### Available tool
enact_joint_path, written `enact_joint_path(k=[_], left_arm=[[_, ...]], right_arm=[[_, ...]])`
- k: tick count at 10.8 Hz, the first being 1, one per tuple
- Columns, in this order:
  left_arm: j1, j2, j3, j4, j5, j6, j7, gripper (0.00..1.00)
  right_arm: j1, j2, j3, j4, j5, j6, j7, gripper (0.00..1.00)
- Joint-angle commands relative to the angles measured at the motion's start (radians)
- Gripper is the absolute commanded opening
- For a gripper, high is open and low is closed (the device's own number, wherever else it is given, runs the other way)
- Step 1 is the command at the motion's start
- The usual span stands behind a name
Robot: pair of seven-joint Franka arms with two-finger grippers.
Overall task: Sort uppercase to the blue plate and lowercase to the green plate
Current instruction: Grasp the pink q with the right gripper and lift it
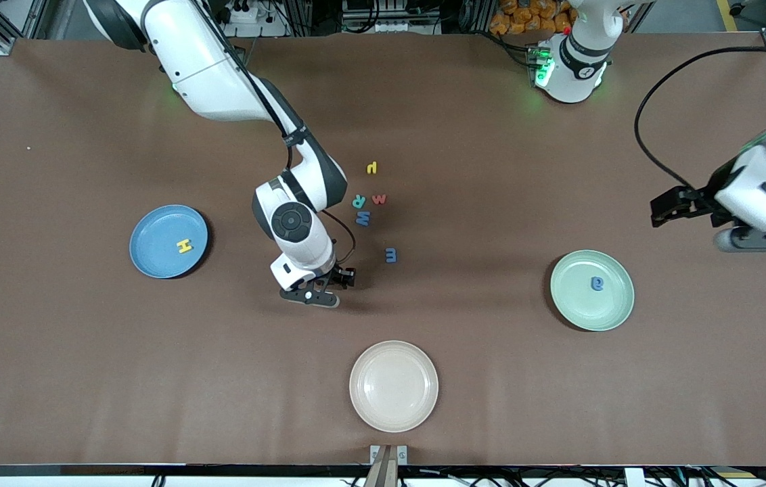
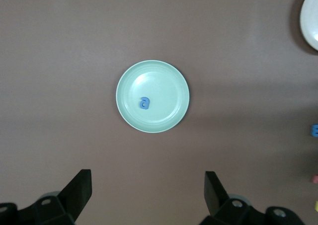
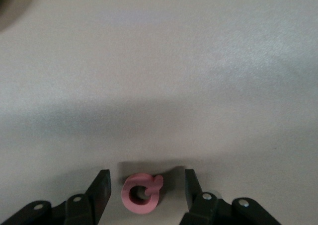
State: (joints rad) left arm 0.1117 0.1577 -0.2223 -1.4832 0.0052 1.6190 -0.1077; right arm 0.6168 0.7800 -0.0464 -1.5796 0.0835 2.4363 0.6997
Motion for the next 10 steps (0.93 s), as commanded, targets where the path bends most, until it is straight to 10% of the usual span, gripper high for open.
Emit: enact_joint_path(k=[1,10], left_arm=[[-0.053,-0.024,0.112,-0.011,-0.051,-0.018,0.058,1.0],[-0.092,-0.032,0.146,0.021,0.01,-0.087,0.057,1.0]], right_arm=[[0.006,0.019,0.002,0.024,0.007,-0.006,0.023,0.68],[0.009,0.028,0.005,0.024,0.004,-0.006,0.011,0.39]])
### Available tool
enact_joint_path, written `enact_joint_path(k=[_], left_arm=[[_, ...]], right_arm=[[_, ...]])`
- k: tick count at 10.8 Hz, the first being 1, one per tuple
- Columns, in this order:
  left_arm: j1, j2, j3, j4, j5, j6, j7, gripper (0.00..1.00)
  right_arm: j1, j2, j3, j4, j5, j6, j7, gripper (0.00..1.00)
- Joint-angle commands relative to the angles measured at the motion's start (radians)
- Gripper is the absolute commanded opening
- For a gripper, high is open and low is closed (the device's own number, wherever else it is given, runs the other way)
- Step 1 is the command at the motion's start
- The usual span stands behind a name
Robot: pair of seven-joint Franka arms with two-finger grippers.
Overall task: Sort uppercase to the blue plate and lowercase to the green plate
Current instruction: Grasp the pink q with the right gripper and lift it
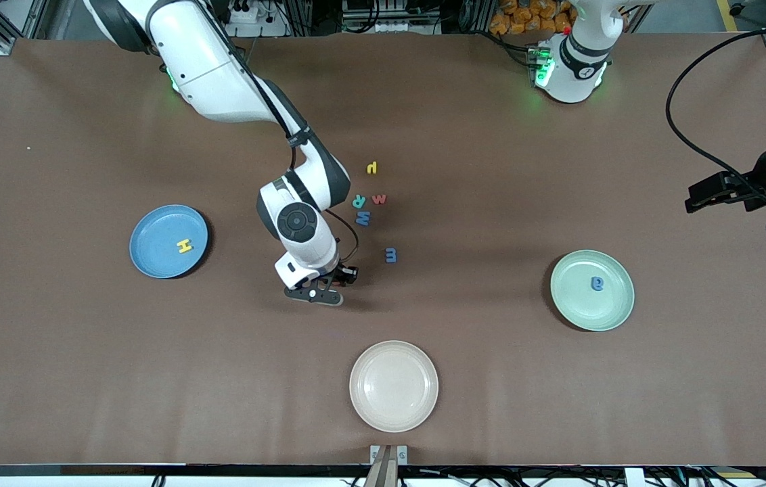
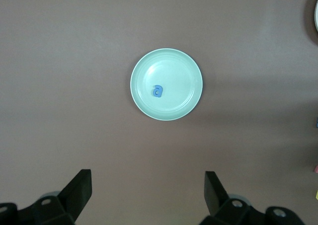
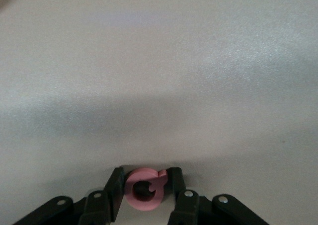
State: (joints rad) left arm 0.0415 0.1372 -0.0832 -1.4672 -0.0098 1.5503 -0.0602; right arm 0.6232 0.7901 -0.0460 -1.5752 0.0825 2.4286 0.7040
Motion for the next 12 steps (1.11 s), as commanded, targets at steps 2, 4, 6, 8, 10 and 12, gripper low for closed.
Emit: enact_joint_path(k=[2,4,6,8,10,12], left_arm=[[-0.022,-0.013,0.008,0.005,0.025,-0.018,0.013,1.0],[-0.022,-0.011,0.008,0.005,0.025,-0.018,0.013,1.0],[-0.023,-0.016,0.008,0.005,0.025,-0.018,0.013,1.0],[-0.023,-0.016,0.008,0.005,0.027,-0.018,0.011,1.0],[-0.015,-0.013,0.006,0.005,0.025,-0.018,0.013,1.0],[-0.014,-0.015,0.005,0.002,0.025,-0.018,0.013,1.0]], right_arm=[[0.003,0.018,0.005,0.021,0.005,0.0,0.006,0.34],[0.003,0.017,0.005,0.023,0.005,-0.002,0.002,0.32],[0.001,0.015,0.005,0.026,0.003,-0.01,0.0,0.32],[-0.002,0.012,0.005,0.026,0.002,-0.013,-0.001,0.32],[-0.01,0.003,0.003,0.037,-0.003,-0.058,-0.032,0.32],[-0.032,-0.005,-0.002,0.069,-0.001,-0.147,-0.139,0.32]])
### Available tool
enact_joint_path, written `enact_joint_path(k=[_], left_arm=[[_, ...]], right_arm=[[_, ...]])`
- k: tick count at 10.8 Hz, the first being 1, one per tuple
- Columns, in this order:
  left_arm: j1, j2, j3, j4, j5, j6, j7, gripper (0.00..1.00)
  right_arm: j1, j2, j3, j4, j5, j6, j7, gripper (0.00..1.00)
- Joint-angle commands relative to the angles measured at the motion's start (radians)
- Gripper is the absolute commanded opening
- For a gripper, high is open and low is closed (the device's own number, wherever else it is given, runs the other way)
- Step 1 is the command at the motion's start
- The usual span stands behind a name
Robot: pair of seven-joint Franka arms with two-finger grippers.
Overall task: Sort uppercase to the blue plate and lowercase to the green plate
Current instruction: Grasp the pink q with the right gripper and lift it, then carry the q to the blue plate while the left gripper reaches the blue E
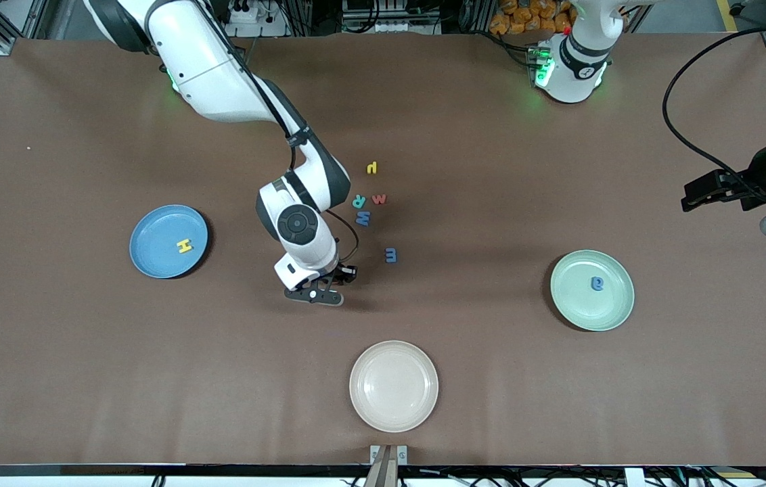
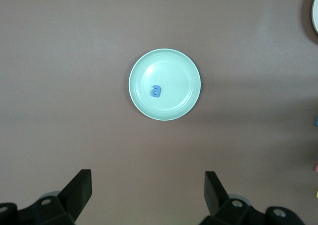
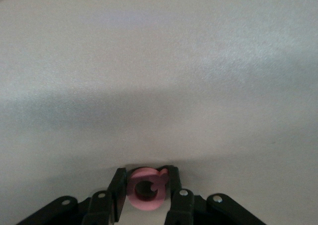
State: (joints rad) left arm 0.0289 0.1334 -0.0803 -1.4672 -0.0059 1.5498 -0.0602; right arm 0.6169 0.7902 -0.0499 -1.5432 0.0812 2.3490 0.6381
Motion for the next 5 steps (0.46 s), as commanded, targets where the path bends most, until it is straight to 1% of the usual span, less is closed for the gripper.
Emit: enact_joint_path(k=[1,2,5], left_arm=[[0.0,-0.011,0.004,0.002,0.021,-0.017,0.013,1.0],[-0.001,-0.011,0.004,0.002,0.023,-0.017,0.013,1.0],[-0.001,-0.012,0.004,0.001,0.021,-0.017,0.014,1.0]], right_arm=[[-0.043,-0.008,0.001,0.043,0.002,-0.088,-0.139,0.31],[-0.052,-0.017,-0.028,0.041,0.012,-0.091,-0.217,0.32],[-0.094,-0.049,-0.082,0.031,0.014,-0.204,-0.476,0.32]])
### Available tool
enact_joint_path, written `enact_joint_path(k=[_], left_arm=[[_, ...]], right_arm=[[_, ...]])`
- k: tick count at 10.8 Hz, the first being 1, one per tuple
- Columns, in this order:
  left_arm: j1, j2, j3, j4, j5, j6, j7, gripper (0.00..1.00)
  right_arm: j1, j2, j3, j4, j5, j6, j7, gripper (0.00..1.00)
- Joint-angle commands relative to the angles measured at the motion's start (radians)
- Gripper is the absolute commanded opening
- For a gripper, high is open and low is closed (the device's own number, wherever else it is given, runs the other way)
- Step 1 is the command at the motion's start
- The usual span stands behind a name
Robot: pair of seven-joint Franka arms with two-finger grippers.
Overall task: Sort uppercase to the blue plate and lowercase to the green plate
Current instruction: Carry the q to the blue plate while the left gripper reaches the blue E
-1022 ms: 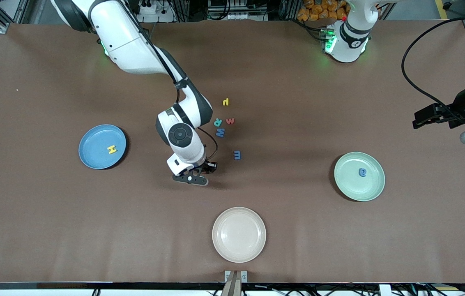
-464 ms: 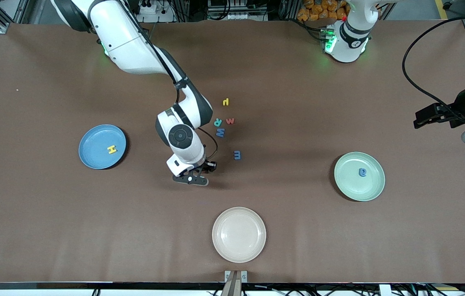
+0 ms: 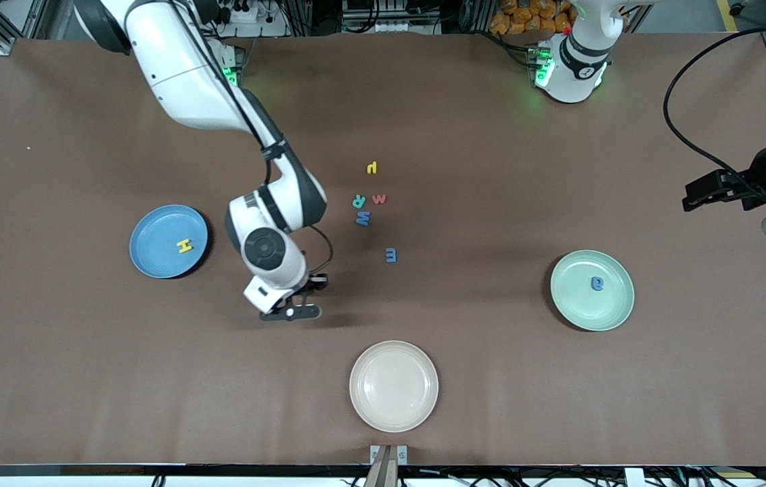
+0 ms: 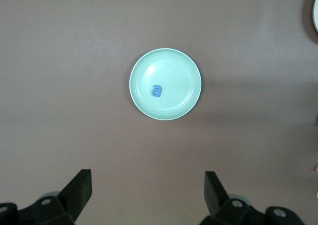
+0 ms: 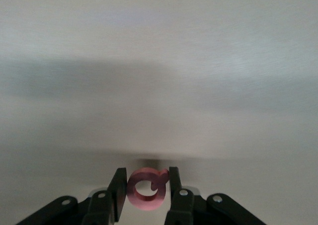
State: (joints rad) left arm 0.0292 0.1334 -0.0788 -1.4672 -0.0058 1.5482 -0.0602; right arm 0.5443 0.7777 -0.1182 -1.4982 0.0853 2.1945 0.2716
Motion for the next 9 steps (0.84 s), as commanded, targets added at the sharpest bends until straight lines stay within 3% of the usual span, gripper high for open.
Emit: enact_joint_path(k=[1,3,5,9], left_arm=[[-0.002,-0.011,0.002,-0.002,0.021,-0.016,0.019,1.0],[-0.006,-0.008,0.001,-0.007,0.009,-0.017,0.036,1.0],[-0.003,-0.003,-0.124,-0.042,-0.009,-0.019,-0.001,1.0],[-0.012,0.06,-0.375,-0.053,-0.008,0.016,-0.292,1.0]], right_arm=[[-0.05,-0.058,-0.018,-0.023,0.011,-0.091,-0.19,0.32],[-0.095,-0.15,-0.03,-0.095,0.005,-0.153,-0.314,0.32],[-0.136,-0.222,-0.056,-0.193,-0.004,-0.156,-0.461,0.32],[-0.175,-0.258,-0.2,-0.285,-0.006,-0.295,-0.725,0.33]])
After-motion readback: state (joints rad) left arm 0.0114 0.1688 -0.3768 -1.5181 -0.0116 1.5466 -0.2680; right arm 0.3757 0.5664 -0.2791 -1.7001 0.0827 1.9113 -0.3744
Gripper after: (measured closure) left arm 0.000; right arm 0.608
